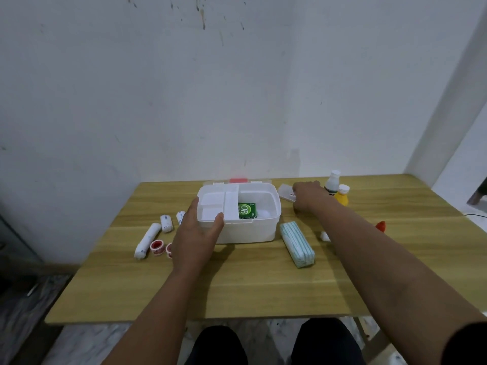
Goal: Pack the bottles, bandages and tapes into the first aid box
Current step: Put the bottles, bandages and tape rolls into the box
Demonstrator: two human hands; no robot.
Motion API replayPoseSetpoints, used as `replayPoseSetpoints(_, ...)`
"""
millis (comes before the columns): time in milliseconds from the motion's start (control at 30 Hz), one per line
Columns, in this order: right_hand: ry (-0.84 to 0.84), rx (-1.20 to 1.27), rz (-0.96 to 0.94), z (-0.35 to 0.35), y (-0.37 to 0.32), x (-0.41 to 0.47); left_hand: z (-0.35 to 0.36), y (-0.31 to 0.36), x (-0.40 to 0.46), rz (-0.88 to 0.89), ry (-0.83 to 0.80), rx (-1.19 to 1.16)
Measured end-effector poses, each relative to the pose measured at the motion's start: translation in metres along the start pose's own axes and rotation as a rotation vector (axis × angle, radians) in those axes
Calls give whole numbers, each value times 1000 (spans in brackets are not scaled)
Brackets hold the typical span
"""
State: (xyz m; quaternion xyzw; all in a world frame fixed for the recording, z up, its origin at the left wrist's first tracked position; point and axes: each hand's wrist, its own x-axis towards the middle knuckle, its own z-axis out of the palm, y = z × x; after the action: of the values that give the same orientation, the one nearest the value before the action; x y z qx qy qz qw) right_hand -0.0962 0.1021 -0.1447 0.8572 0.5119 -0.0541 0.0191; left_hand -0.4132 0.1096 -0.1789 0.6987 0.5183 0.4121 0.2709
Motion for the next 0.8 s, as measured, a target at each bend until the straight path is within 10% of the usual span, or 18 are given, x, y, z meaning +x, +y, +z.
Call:
replayPoseSetpoints(567,181,271,-126,-105,-12,-15,-2,4,0,-28,-21,16)
replayPoseSetpoints(800,-51,266,-408,-105,-45,-50,-4,6,0,-43,-39,11)
